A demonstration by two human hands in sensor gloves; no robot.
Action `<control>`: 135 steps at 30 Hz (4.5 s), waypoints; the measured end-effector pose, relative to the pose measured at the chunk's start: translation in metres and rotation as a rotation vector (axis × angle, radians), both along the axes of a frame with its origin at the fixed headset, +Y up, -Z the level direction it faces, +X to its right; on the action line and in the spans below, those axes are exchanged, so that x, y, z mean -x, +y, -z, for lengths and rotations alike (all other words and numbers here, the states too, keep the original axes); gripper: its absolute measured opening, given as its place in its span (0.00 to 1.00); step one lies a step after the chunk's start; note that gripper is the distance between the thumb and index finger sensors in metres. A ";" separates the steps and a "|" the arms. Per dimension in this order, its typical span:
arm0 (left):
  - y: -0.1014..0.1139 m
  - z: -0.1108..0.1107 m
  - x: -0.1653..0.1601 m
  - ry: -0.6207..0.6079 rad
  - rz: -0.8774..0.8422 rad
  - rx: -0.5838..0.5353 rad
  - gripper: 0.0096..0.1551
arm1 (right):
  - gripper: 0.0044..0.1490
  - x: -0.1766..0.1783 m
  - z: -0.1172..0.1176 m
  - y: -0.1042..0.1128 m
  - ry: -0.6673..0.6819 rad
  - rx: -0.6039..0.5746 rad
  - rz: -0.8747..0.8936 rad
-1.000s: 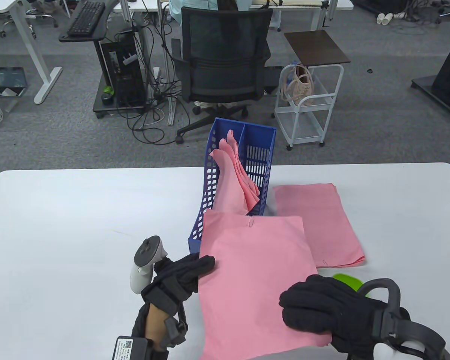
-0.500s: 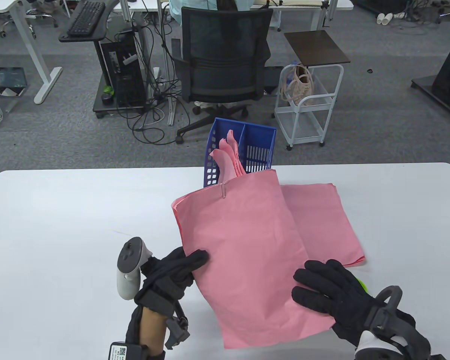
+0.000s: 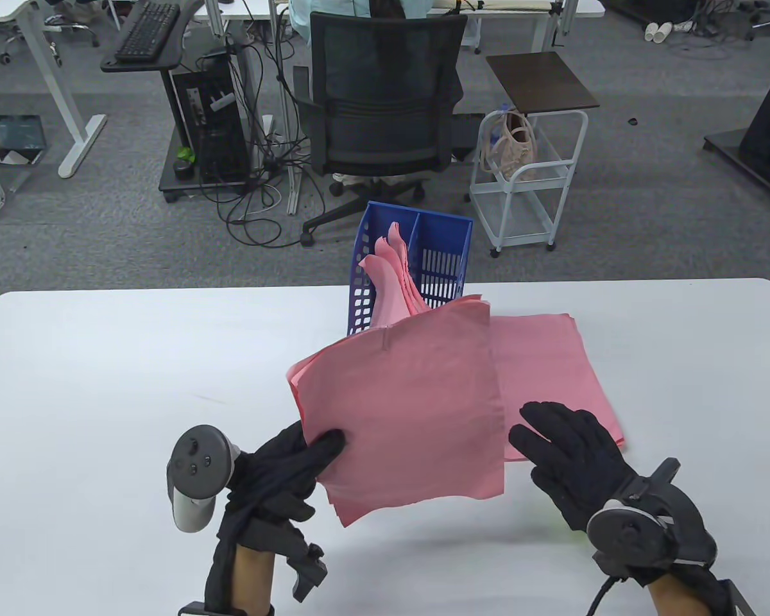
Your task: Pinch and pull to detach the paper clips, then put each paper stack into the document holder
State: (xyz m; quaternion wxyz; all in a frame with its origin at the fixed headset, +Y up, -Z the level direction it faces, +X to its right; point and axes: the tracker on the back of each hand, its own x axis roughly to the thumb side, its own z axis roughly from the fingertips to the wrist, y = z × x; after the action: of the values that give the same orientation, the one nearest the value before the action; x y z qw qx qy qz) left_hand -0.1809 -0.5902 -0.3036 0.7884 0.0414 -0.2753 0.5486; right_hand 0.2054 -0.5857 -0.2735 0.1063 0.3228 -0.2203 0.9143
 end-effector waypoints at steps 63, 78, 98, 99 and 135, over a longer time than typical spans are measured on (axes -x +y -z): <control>0.022 -0.033 -0.052 0.271 0.741 -0.285 0.23 | 0.22 -0.087 0.038 -0.075 -0.390 0.345 -0.008; 0.028 -0.039 -0.066 0.290 0.719 -0.311 0.24 | 0.47 -0.106 0.063 -0.070 -0.498 0.435 -0.057; 0.100 -0.005 -0.148 0.883 0.928 -0.402 0.24 | 0.47 -0.115 0.050 -0.038 -0.446 0.286 0.090; 0.098 0.002 -0.152 0.926 0.943 -0.409 0.24 | 0.47 -0.115 0.050 -0.038 -0.445 0.282 0.093; -0.043 0.084 -0.149 0.782 0.783 -0.312 0.40 | 0.47 -0.107 0.054 -0.047 -0.443 0.289 0.032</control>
State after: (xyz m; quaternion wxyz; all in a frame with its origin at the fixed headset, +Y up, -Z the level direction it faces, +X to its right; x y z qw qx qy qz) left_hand -0.0315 -0.6328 -0.3876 0.9605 0.2521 -0.0359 0.1126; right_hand 0.3127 -0.6323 -0.3279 0.1148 0.0926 -0.1102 0.9829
